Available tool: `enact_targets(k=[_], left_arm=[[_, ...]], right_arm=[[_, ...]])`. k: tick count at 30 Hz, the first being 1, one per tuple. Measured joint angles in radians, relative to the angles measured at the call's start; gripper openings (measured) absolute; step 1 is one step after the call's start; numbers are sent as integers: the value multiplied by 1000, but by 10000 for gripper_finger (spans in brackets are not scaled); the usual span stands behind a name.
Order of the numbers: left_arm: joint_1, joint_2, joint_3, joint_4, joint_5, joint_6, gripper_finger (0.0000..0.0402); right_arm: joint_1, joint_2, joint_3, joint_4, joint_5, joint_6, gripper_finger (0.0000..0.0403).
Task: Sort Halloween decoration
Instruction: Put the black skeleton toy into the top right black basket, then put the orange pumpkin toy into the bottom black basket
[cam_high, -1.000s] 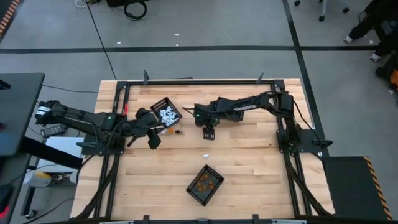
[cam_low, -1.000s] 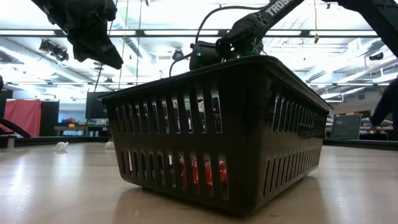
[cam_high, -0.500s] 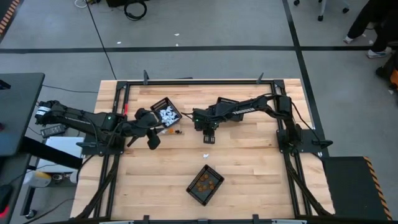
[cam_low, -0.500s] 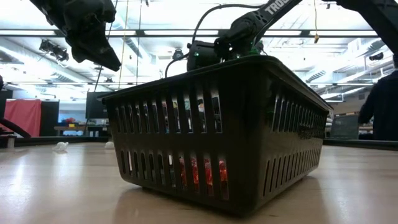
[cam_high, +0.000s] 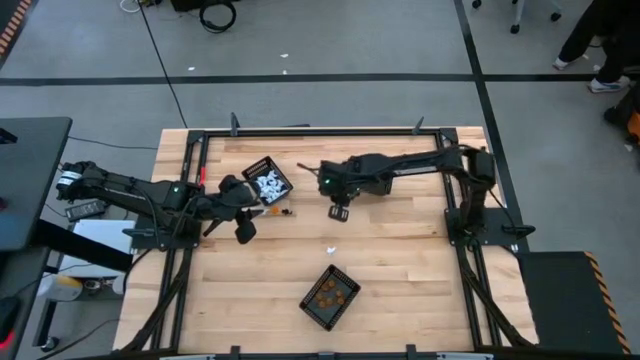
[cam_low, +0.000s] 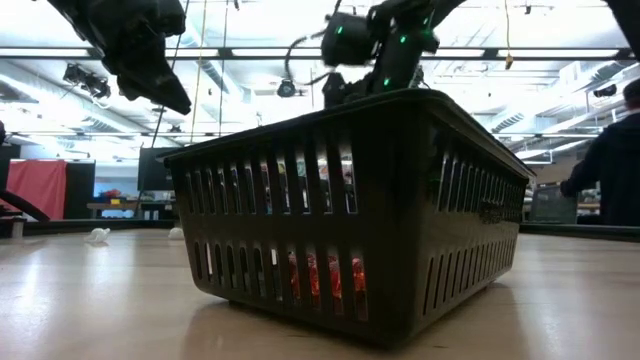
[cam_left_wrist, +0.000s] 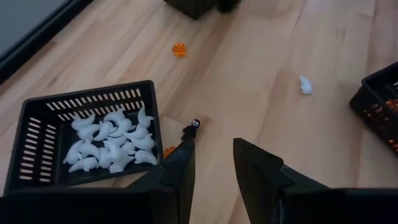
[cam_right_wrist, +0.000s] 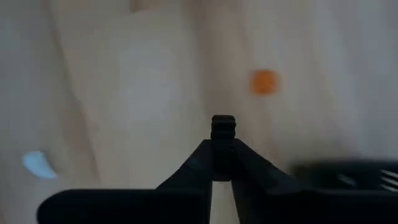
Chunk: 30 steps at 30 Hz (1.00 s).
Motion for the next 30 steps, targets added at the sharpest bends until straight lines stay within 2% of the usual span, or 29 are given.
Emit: enact_targets(k=[4,9,13,19,30], left_arm=[[0,0,0,1,-18,0,117],[0,0,0,1,-29,3,117],[0,0,0,3,-79,-20,117],[0,0,0,4,-108,-23,122],[0,0,0,4,-108,-4,133]], right_arm=[[-55,-72,-29,-34,65,15,53],[-151,-175,-147,10,66,71,54],[-218,-213,-241,69,60,115,59],[-299,-212,-299,97,-72,152,78],[-335,-212,-273,71,-180,126,173]])
